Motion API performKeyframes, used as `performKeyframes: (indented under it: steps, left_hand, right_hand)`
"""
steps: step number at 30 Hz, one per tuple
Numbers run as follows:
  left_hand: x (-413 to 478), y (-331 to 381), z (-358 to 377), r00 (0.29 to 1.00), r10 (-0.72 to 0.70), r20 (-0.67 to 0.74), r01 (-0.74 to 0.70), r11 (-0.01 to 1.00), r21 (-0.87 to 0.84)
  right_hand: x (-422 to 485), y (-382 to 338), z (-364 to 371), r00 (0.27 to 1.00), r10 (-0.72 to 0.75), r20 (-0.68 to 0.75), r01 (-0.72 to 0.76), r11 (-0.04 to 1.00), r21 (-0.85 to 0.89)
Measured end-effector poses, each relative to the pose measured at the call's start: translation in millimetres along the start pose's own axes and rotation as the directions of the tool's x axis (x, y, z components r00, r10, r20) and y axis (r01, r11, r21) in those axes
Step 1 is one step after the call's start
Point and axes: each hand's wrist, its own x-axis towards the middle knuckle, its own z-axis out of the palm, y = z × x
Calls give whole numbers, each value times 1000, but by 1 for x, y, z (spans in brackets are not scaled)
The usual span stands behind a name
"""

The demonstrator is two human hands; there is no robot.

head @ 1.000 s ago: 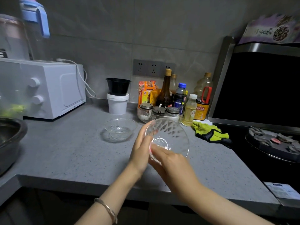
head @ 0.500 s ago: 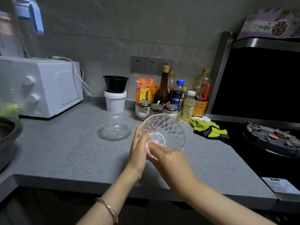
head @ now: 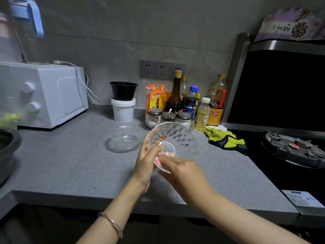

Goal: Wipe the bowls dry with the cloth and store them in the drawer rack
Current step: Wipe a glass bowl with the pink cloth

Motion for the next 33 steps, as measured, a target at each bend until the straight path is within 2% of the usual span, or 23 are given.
performKeyframes:
  steps: [2, 5, 8, 10, 12, 15, 17, 19, 22, 24, 26, 28, 29, 31, 33]
  left_hand:
    - [0, 1, 1, 1000, -12, -8, 12, 999, 35]
    - [4, 14, -15, 989, -124, 82, 115, 987, 109]
    - [7, 23, -27, 950, -241, 198, 198, 956, 214]
    - [6, 24, -25, 960, -216, 180, 180, 963, 200]
    - [5, 22, -19, 983, -135, 126, 118, 984, 133]
    - [0, 15, -3, 997, -28, 68, 22, 997, 79]
    - [0, 8, 4, 1000, 10, 15, -11, 994, 108]
    - [0, 9, 2, 1000, 9, 2, -9, 984, 177]
    - [4, 17, -14, 993, -85, 82, 65, 975, 214]
    - [4, 20, -22, 980, -159, 120, 127, 962, 244]
    - [3, 18, -22, 983, -151, 105, 127, 970, 208]
    - [-1, 14, -15, 993, -98, 66, 91, 990, 108]
    - [-4, 12, -10, 996, -70, 54, 66, 995, 80]
    - [-10, 6, -2, 1000, -19, 16, 18, 998, 54]
    - [-11, 0, -3, 999, -6, -46, 7, 1000, 20]
  right_hand:
    - [-6, -1, 5, 998, -45, 42, 43, 998, 54]
    - [-13, 26, -13, 927, -317, 201, 348, 927, -143]
    - [-8, 49, -31, 876, -398, 272, 465, 847, -257]
    - [-4, 47, -30, 892, -382, 243, 444, 844, -301]
    - [0, 36, -24, 934, -328, 140, 355, 891, -285]
    - [8, 11, -15, 998, -61, 4, 61, 993, -103]
    - [7, 2, -9, 1000, 22, 4, -22, 999, 28]
    - [-2, 5, -9, 996, -58, 62, 56, 998, 31]
    - [-10, 33, -25, 929, -303, 213, 326, 942, -84]
    - [-10, 47, -33, 901, -355, 248, 389, 916, -102]
    - [-9, 44, -32, 899, -365, 241, 413, 891, -189]
    - [-10, 29, -22, 928, -336, 161, 368, 895, -254]
    - [-8, 17, -16, 956, -280, 86, 292, 924, -246]
    - [-2, -4, -6, 990, -131, -47, 122, 980, -159]
    - [-2, -12, 1, 996, -68, -66, 61, 993, -101]
